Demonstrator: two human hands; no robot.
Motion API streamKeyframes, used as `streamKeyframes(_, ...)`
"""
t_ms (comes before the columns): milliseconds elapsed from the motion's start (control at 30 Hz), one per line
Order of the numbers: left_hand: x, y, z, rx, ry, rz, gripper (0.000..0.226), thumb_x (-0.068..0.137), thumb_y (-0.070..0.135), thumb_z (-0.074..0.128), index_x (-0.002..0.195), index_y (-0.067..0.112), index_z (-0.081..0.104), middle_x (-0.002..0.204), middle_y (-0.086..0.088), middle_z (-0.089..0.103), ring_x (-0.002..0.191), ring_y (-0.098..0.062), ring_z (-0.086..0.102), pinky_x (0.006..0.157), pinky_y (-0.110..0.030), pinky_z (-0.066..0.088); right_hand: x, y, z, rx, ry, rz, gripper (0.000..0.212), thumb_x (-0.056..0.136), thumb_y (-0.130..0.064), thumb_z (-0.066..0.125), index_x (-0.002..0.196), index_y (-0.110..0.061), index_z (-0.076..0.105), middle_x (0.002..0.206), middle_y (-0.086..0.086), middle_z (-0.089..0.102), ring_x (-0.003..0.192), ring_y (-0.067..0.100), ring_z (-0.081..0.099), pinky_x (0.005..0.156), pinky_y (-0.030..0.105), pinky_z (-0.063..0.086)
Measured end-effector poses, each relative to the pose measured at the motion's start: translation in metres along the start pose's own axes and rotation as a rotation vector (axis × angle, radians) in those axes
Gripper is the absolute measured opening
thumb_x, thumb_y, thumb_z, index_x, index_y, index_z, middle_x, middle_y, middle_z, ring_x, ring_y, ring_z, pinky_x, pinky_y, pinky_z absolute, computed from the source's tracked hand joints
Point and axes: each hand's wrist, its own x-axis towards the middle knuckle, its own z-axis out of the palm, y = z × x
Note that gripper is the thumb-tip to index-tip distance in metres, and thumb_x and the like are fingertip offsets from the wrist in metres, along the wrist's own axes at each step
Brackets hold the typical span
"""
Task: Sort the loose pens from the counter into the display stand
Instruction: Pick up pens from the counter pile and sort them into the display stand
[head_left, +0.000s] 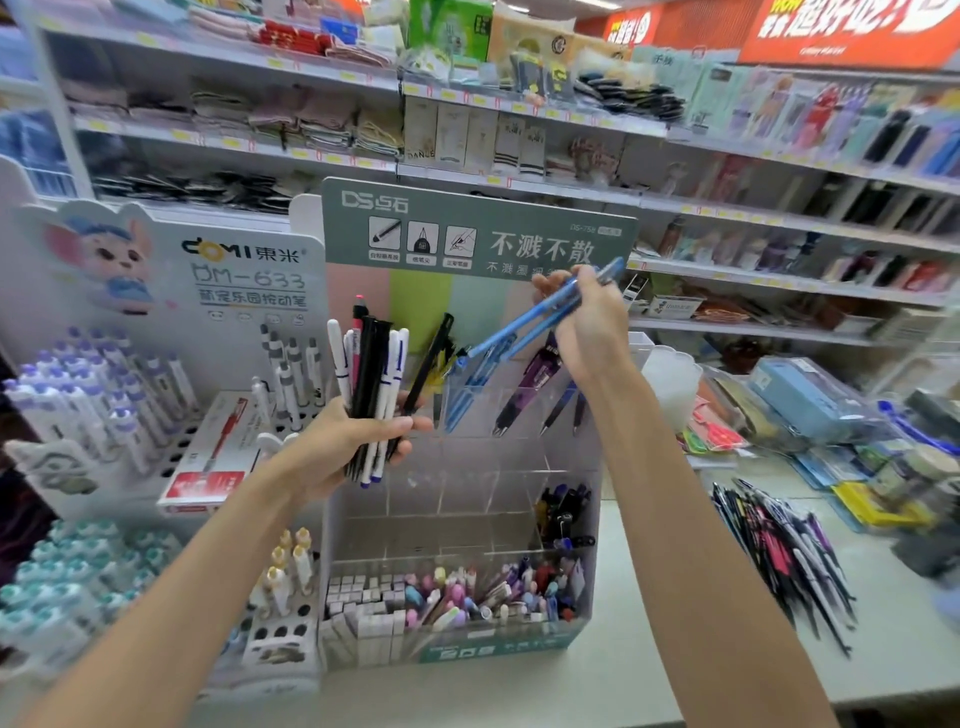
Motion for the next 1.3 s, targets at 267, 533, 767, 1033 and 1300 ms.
streamKeyframes(267, 0.003, 0.001, -0.003, -0.034, -0.024, 0.021, 0.091, 0.046, 0.041, 0.096, 0.124, 0.009, 0.062, 0.115, -0.013, 0.072, 0.077, -0.018, 0.07, 0.07, -0.027, 0.057, 0.003, 0.043, 0.003, -0.349, 0.092, -0.16, 0.014, 0.106, -0.013, 0.033, 0.107, -0.012, 0.046, 0.086, 0.002, 0.055, 0.077, 0.015, 0.054, 0.081, 0.036, 0.046)
streamKeyframes(533, 0.001, 0.0, -0.002, -0.02, -0.026, 0.006, 0.06, 0.071, 0.023, 0.08, 0.125, 0.007, 0.059, 0.113, -0.011, 0.073, 0.077, -0.016, 0.07, 0.071, -0.027, 0.057, -0.01, 0.093, -0.011, -0.933, -0.023, -0.301, 0.015, 0.099, -0.017, 0.053, 0.112, -0.01, 0.059, 0.12, 0.01, 0.048, 0.111, 0.018, 0.043, 0.101, 0.022, 0.029)
streamKeyframes(767, -0.002, 0.001, 0.0, -0.015, -0.091, -0.003, 0.087, 0.051, 0.043, 0.093, 0.125, 0.011, 0.06, 0.114, -0.014, 0.072, 0.076, -0.016, 0.07, 0.066, -0.025, 0.056, -0.029, 0.087, -0.015, -0.966, 0.022, -0.619, 0.051, 0.092, -0.016, 0.06, 0.139, -0.009, 0.043, 0.129, 0.007, 0.049, 0.119, 0.019, 0.047, 0.106, 0.038, 0.039)
streamKeyframes(1033, -0.003, 0.009, 0.019, 0.045, -0.12, 0.036, 0.035, 0.089, 0.009, 0.06, 0.124, 0.012, 0.057, 0.111, -0.015, 0.073, 0.077, -0.021, 0.071, 0.07, -0.031, 0.059, -0.054, 0.048, 0.021, -0.706, -0.309, -0.168, 0.015, 0.099, -0.01, 0.053, 0.113, -0.013, 0.058, 0.09, 0.004, 0.072, 0.088, 0.009, 0.068, 0.089, 0.031, 0.055)
streamKeyframes(1300, 0.0, 0.003, 0.024, 0.151, -0.012, 0.13, 0.006, 0.093, 0.004, 0.061, 0.088, 0.004, 0.057, 0.062, -0.003, 0.052, 0.057, -0.017, 0.05, 0.051, -0.027, 0.046, -0.069, 0.021, 0.032, -0.875, -0.524, -0.238, 0.026, 0.083, -0.028, 0.077, 0.099, -0.011, 0.067, 0.084, 0.003, 0.066, 0.067, 0.002, 0.058, 0.062, 0.018, 0.05)
